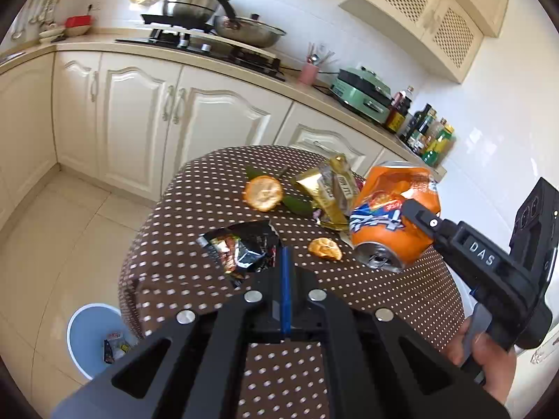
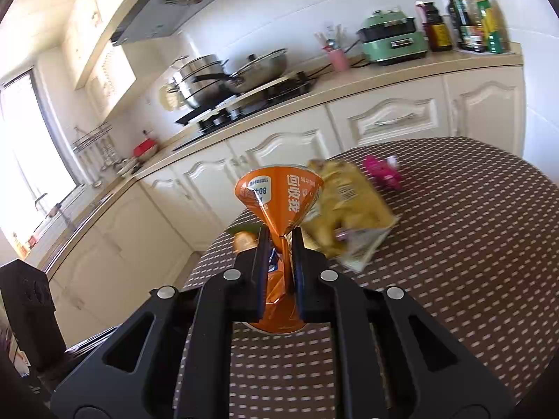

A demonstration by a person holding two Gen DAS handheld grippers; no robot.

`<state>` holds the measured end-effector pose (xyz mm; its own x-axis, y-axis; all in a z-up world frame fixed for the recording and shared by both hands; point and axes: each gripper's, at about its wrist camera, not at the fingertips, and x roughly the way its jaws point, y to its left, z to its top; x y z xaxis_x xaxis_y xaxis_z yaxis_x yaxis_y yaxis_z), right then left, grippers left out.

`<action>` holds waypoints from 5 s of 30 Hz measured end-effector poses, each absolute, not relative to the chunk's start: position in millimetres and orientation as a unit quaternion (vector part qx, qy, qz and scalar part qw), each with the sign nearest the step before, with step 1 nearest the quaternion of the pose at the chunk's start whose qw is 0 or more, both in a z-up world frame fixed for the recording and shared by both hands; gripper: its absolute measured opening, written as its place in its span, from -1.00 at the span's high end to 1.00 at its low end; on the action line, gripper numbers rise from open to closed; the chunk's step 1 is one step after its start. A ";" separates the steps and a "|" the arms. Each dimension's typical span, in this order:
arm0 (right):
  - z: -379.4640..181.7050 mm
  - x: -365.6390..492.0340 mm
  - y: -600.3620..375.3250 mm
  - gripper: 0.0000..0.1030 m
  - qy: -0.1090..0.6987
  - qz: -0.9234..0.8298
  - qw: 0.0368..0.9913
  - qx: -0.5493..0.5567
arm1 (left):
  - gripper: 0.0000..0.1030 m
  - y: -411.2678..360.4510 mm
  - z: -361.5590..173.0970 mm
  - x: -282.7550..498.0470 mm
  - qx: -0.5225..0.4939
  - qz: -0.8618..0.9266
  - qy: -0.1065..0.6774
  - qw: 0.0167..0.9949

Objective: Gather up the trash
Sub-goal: 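Grasp the black snack wrapper with the left tool while the right tool grasps the orange soda can, then carry the wrapper and can over the blue bin and open both tools, then move both tools back over the orange peels on the table, then grasp a peeled orange piece with the left tool while the right tool grasps another peel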

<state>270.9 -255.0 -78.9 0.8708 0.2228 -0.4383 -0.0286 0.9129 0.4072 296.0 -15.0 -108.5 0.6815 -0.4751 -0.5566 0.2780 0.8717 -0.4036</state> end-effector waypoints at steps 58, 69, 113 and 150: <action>-258.0 359.5 108.8 0.76 0.434 0.250 0.865 0.024 | 0.48 276.2 -300.4 319.8 -0.265 0.058 0.479 0.835; -261.1 361.4 108.9 0.72 0.446 0.255 0.858 0.029 | 0.48 275.3 -298.0 322.5 -0.260 0.062 0.478 0.837; -68.0 228.4 -213.0 0.09 0.239 0.044 0.962 0.123 | -0.03 -14.8 -85.5 261.5 -0.051 -0.116 0.336 0.933; -143.6 333.9 -225.1 -0.06 0.413 0.063 0.907 0.060 | 0.40 -59.7 -141.9 374.7 -0.063 -0.146 0.370 0.915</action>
<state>333.9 -225.1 -143.6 0.6516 0.1645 -0.7405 -0.0647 0.9847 0.1618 374.7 -59.7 -141.9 0.6831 -0.3136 -0.6595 0.2202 0.9495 -0.2234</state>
